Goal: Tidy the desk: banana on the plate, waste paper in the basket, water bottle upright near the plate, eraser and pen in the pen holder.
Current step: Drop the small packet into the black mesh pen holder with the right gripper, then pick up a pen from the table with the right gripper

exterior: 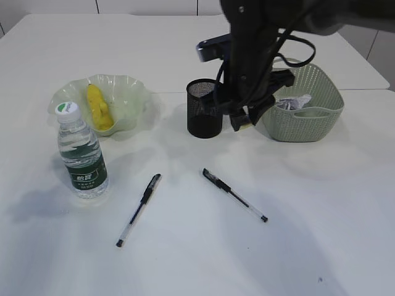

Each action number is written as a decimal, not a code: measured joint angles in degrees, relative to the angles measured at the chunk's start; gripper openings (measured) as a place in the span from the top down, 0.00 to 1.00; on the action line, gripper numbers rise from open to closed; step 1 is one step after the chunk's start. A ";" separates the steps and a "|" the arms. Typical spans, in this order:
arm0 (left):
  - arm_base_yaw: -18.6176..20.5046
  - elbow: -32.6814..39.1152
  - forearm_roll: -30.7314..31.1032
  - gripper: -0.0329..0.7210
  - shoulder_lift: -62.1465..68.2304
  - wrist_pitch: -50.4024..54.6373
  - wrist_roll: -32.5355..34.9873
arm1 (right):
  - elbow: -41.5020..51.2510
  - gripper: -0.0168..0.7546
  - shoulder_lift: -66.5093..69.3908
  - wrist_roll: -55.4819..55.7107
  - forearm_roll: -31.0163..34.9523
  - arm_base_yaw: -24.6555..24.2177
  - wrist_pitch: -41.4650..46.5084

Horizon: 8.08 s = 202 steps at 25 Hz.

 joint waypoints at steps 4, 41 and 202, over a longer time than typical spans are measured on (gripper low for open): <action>0.00 0.00 0.00 0.17 0.00 0.00 0.00 | 0.13 0.66 -2.22 -0.89 4.03 -5.02 0.22; 0.00 0.00 0.00 0.17 0.00 1.12 0.00 | 0.24 0.66 4.34 -19.46 29.24 -9.02 -37.44; 0.00 0.00 -2.60 0.28 -15.52 10.69 8.29 | 11.40 0.91 7.67 -24.84 16.24 -1.10 -9.55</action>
